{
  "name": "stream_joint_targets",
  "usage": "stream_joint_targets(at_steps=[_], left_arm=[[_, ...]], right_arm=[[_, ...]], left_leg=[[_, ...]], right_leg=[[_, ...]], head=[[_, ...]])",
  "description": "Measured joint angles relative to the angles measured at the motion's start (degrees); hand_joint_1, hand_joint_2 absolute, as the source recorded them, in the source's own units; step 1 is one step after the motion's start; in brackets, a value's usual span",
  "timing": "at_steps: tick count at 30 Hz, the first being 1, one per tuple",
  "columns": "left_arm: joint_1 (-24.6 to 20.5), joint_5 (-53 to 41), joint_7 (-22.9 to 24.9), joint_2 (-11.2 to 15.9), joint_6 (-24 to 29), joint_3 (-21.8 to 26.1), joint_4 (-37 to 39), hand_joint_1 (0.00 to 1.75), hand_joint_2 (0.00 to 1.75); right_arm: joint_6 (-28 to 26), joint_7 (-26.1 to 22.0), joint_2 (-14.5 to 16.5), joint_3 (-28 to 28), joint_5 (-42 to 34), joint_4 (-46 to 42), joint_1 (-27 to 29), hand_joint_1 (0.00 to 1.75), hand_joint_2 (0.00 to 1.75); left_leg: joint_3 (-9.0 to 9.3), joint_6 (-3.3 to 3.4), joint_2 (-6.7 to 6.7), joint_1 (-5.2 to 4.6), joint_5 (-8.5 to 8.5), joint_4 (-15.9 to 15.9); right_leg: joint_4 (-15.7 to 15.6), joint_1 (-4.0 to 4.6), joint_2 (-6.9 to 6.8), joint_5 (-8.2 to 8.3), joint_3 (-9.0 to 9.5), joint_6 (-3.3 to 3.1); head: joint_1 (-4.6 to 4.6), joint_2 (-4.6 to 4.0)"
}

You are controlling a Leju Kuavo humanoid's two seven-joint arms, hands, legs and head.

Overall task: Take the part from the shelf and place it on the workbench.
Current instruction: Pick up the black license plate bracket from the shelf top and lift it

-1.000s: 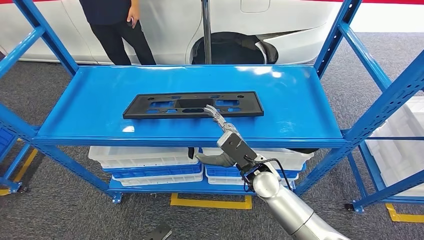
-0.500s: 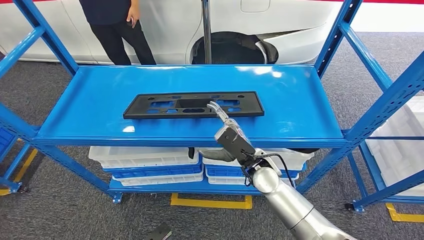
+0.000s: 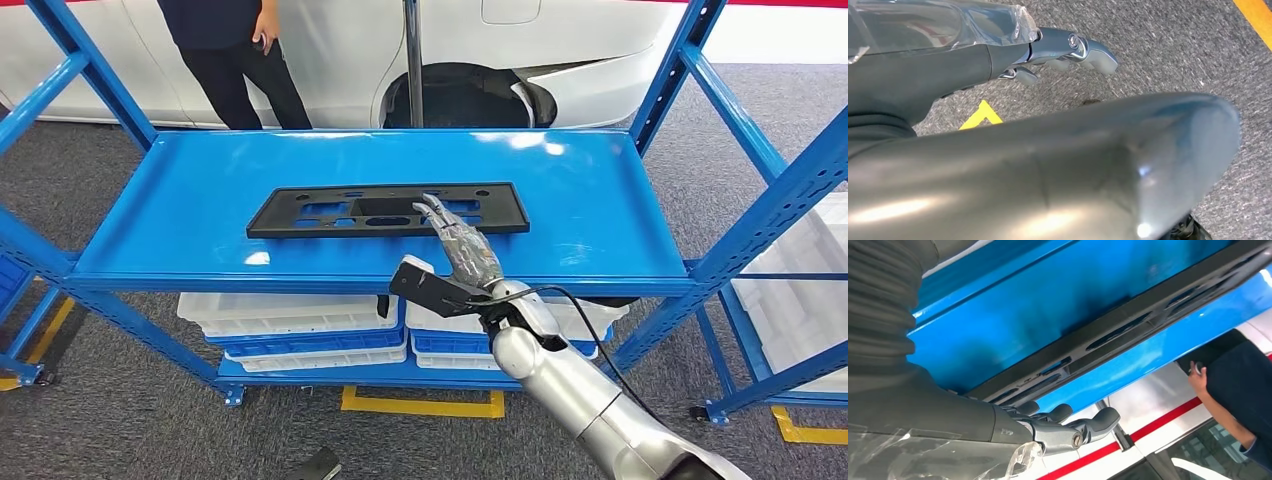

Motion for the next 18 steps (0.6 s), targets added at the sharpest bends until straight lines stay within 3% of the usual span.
stream_joint_targets(at_steps=[8,18], left_arm=[[0.05,0.08,0.13,0.28,-0.68,0.00,0.00,0.00,0.00],[-0.10,-0.12,1.07,0.76,-2.18,0.00,0.02,0.00,0.00]], right_arm=[[-0.08,-0.09,0.09,0.63,0.47,1.96,-1.21,0.00,1.75],[0.72,-1.34,0.18,-0.07,-4.27,3.90,-4.20,0.00,1.75]], left_leg=[[0.00,0.00,0.00,-0.01,0.00,0.00],[0.02,0.00,0.01,-0.01,0.00,0.00]], right_leg=[[0.00,-0.01,0.00,0.00,0.00,0.00],[0.00,0.00,0.00,0.00,-0.01,0.00]], head=[[0.00,0.00],[0.00,0.00]])
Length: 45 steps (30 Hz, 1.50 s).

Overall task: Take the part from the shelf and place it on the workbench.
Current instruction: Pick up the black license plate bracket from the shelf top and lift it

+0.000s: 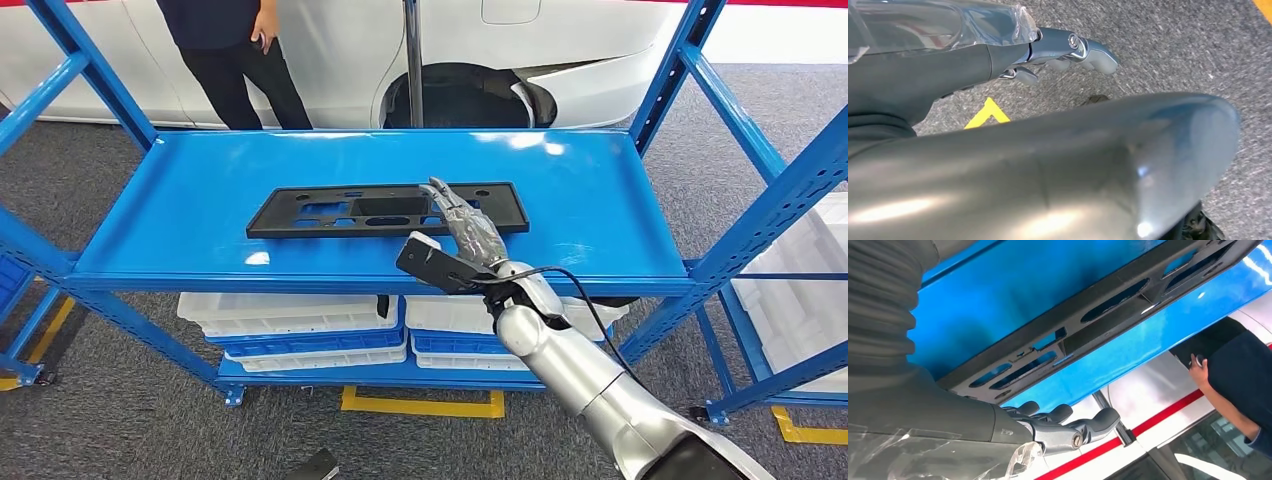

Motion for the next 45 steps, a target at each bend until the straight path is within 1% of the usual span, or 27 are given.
stream_joint_targets(at_steps=[5,8,12,16,21,25,32,45], left_arm=[[-0.25,-0.44,0.41,0.31,-0.45,0.00,0.00,0.00,0.00],[-0.41,-0.80,0.85,0.54,-0.77,0.00,0.01,0.00,0.00],[-0.53,-0.95,1.22,0.75,-0.87,0.00,-0.01,0.00,0.00],[-0.58,-0.99,1.47,0.90,-0.88,0.00,-0.01,0.00,0.00],[-0.62,-1.06,1.58,1.02,-0.92,0.00,0.00,0.00,0.00],[-0.61,-1.11,1.60,1.05,-1.05,0.00,-0.01,0.00,0.00],[-0.61,-1.13,1.60,1.09,-1.08,0.00,-0.01,0.00,0.00],[-0.87,-1.81,1.59,1.18,-1.08,0.00,0.01,0.00,0.00]], right_arm=[[1.91,-0.26,0.03,-0.15,-2.38,2.91,-1.22,0.00,1.75],[1.78,0.30,0.18,-0.07,-1.30,5.90,-2.33,0.00,1.75],[1.23,2.31,0.54,0.24,2.25,9.59,-4.02,0.00,1.75],[0.58,4.51,1.08,0.77,7.64,12.41,-5.40,0.00,1.75],[-0.12,7.41,1.86,1.72,13.86,14.70,-7.03,0.00,1.75],[-0.44,8.42,2.41,2.24,17.29,15.72,-7.76,0.00,1.75],[-0.51,8.68,2.95,2.77,18.36,17.15,-8.05,0.00,1.75],[-0.12,7.69,3.57,3.21,18.22,18.96,-8.48,0.00,1.75]], left_leg=[[-0.01,0.00,0.00,0.00,0.00,0.00],[-0.02,0.00,0.00,0.00,0.00,0.00],[-0.02,0.00,-0.01,0.00,0.00,0.00],[0.00,0.00,-0.01,0.00,0.00,0.00],[0.01,0.00,0.00,0.00,0.00,0.00],[0.01,0.00,0.00,0.00,0.00,0.00],[0.01,0.00,0.00,0.00,0.00,0.01],[0.02,0.00,0.00,-0.01,0.01,0.01]], right_leg=[[0.00,0.00,0.00,0.00,0.00,0.00],[0.00,0.00,-0.01,0.00,0.00,0.00],[0.00,-0.01,-0.01,0.00,0.00,0.00],[0.00,0.00,-0.01,0.00,-0.02,0.00],[0.00,0.00,-0.01,0.00,-0.04,0.00],[0.00,0.00,-0.01,0.00,-0.04,0.00],[0.00,0.00,-0.01,0.00,-0.04,0.00],[0.00,0.00,-0.01,0.00,-0.04,0.00]], head=[[0.00,0.00],[0.01,0.00],[0.00,0.00],[0.01,0.00],[0.01,0.00],[0.00,0.00],[0.00,0.00],[0.00,0.00]])
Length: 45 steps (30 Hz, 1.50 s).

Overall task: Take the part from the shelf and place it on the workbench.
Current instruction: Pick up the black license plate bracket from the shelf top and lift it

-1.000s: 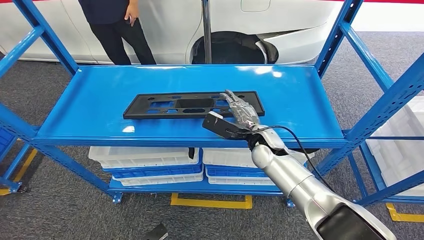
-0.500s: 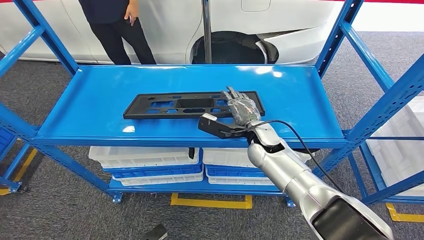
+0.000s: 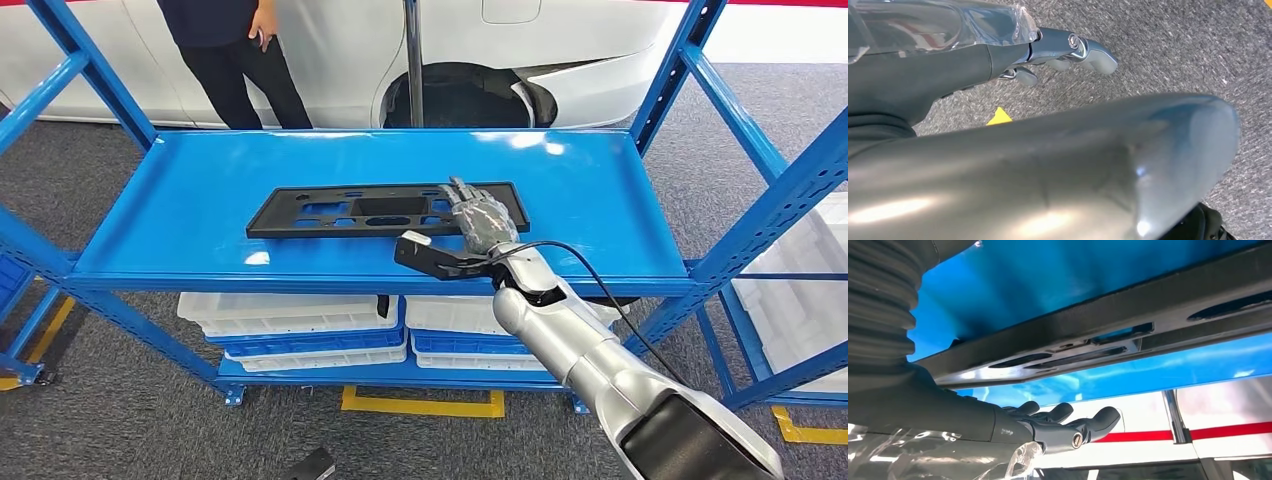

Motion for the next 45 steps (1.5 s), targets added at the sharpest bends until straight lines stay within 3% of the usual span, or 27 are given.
stream_joint_targets(at_steps=[45], left_arm=[[-0.77,-0.20,0.37,0.39,-0.29,0.00,-0.01,0.00,0.00]], right_arm=[[3.18,0.69,2.98,1.66,3.58,8.01,-2.44,0.00,1.75]], left_leg=[[0.16,0.00,0.02,-0.01,0.00,0.00]], right_leg=[[0.00,0.00,0.03,0.00,0.20,0.00]], head=[[0.01,0.00]])
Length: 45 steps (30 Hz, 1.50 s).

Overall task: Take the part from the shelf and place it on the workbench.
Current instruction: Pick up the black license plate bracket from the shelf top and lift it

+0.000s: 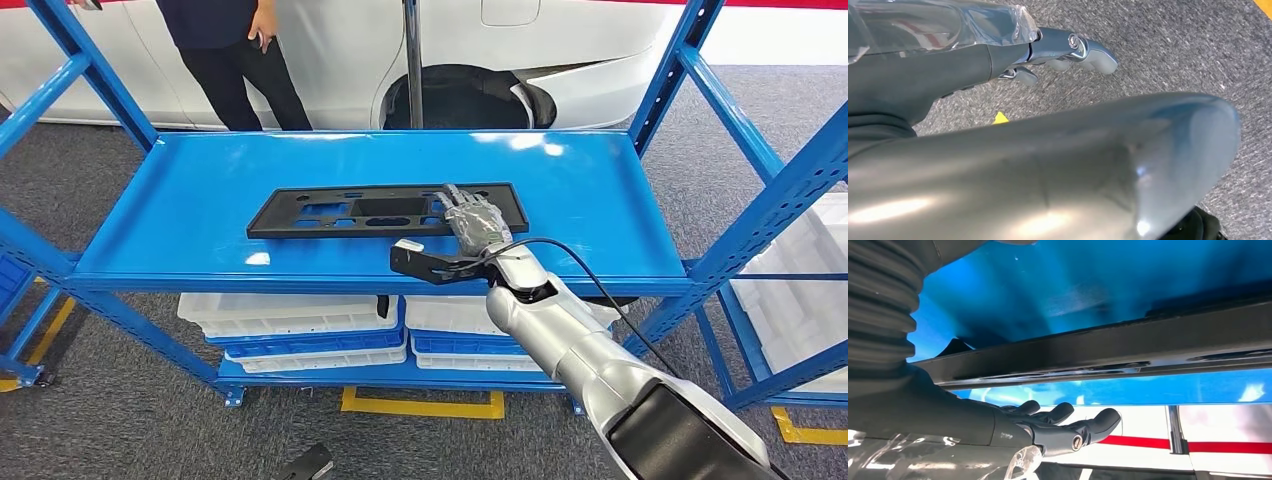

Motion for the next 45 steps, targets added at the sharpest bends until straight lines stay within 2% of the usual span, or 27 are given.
stream_joint_targets(at_steps=[45], left_arm=[[-1.50,-1.25,0.58,0.07,-0.93,0.02,0.01,0.00,0.00]], right_arm=[[2.42,-0.41,2.86,2.24,2.28,5.64,-1.35,0.00,1.75]], left_leg=[[0.71,0.00,0.02,0.00,-0.01,-0.03]], right_leg=[[-0.02,0.02,0.02,-0.01,0.70,0.00]], head=[[0.01,0.00]])
